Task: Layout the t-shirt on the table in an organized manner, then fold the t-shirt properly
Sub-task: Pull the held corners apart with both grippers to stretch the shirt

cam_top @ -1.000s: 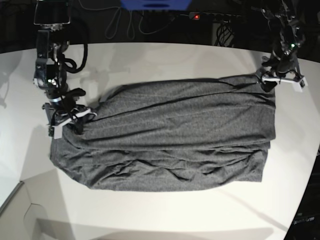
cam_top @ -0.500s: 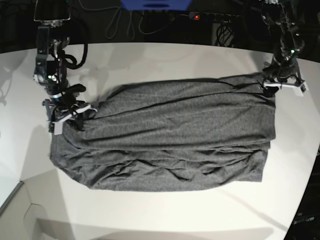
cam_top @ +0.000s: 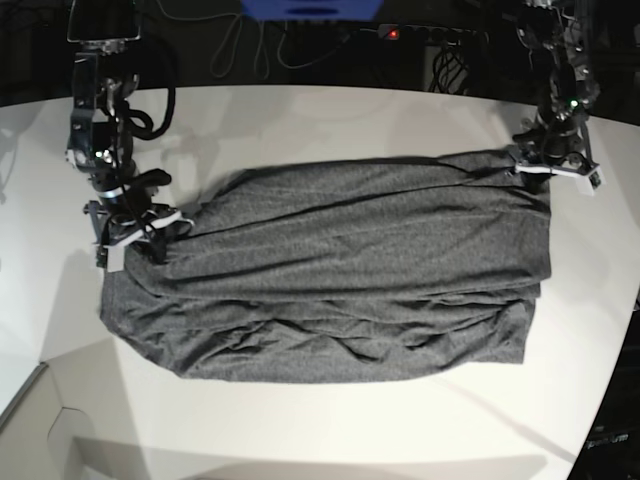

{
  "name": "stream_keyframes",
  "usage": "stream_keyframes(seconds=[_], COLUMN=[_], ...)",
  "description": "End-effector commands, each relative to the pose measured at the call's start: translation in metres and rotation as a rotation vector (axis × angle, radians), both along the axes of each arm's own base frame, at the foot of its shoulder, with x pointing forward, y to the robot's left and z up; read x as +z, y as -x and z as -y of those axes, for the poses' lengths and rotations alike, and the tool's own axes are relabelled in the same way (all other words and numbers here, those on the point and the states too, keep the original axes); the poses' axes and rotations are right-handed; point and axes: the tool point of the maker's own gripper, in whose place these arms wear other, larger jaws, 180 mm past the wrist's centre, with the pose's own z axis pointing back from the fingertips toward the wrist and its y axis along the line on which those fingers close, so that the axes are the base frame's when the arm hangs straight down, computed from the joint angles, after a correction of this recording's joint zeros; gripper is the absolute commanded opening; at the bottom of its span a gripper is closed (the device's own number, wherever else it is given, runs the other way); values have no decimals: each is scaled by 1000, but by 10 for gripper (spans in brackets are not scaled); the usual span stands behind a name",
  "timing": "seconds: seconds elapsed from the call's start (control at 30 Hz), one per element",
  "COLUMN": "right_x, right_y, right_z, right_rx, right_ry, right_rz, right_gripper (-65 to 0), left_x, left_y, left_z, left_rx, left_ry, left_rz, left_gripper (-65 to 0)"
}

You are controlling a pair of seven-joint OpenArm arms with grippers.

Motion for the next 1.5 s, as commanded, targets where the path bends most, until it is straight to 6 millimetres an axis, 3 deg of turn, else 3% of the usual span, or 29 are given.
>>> stream_keyframes(seconds=[0.0,0.27,0.43,0.53,0.67,0.77,0.93,1.03,1.3,1.47], right_x=[17,17,17,17,17,14,12,21,29,11], right_y=[-9,-9,-9,-9,-9,-8,-13,-15,18,54], right_z=[3,3,3,3,3,5,-4,0,9,3], right_rx=[1,1,1,1,1,9,52,51,35,56], right_ry=[5,5,5,3,5,14,22,33,62,64], right_rz=[59,59,59,59,59,38,-16,5,8,-61], right_gripper=[-650,-650,-650,-650,-650,-631,-463,-399,-379,-374], left_x=[-29,-31,-31,-32,-25,-5,22,37,92,117], left_y=[27,30,30,31,27,19,9,-2,-37,-53], left_z=[17,17,17,17,11,-10,-37,-52,-75,-83], left_rx=[-11,-10,-8,-12,-7,5,37,47,25,31], left_ry=[97,101,102,95,87,38,-18,-51,-147,-175], left_rz=[-147,-155,-155,-160,-143,-97,-35,0,125,187], left_gripper=[-394,-415,-541,-650,-650,-648,-648,-648,-648,-648])
